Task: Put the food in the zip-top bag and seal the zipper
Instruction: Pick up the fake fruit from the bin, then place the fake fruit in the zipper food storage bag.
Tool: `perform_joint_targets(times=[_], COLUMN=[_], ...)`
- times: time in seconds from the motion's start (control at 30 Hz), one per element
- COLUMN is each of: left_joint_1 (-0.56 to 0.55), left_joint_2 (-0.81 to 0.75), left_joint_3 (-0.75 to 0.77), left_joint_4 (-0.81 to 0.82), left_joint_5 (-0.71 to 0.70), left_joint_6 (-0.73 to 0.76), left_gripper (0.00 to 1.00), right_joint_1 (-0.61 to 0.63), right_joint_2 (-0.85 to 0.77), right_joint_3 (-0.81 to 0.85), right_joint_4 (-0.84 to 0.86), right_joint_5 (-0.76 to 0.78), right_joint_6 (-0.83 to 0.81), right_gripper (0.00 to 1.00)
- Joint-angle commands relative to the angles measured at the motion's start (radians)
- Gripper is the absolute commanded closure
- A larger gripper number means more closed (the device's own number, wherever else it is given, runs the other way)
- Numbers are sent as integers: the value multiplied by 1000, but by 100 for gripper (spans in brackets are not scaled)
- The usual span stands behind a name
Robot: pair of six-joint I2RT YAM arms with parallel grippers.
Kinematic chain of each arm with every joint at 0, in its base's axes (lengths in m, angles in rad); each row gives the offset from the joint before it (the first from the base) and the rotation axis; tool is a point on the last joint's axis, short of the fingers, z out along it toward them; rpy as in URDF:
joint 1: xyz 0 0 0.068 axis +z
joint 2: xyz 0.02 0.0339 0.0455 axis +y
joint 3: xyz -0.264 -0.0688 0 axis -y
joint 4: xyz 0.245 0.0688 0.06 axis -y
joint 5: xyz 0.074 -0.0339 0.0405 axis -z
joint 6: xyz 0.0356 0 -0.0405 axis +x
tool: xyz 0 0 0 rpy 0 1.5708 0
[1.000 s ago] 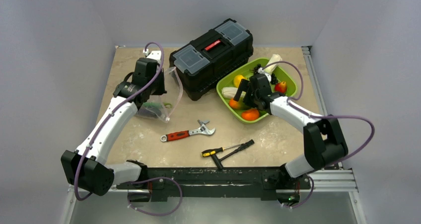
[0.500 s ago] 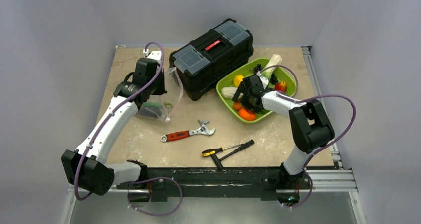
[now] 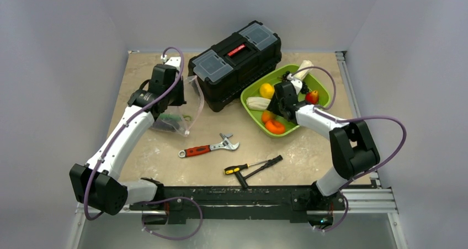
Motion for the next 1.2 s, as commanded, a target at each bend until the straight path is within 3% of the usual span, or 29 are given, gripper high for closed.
perform_joint_targets(times=[0.0,0.27,0.5,0.77,0.93,1.17], left_joint_1=[5,5,5,6,5,7], left_joint_2=[-2,-3,-10,-33,-58,-91], left_joint_3=[38,45,42,32,21,8], left_joint_4=[14,13,16,26,44,56], left_joint_5=[3,6,0,-3,-7,-30], left_joint_6=[2,3,-1,-3,-1,-3], left_gripper=[100,100,100,100,100,100], right_joint_1=[-1,-1,-1,44,199,338], right_joint_2=[-30,-221,-327,-322,-306,-145], right_joint_3=[-19,-28,-18,-58,-36,67], right_joint_4=[57,90,139,442,595,722], right_joint_5=[35,32,-45,-561,-583,-629], right_joint_6=[-79,-194,-309,-301,-294,-169], right_gripper=[70,100,100,100,100,100])
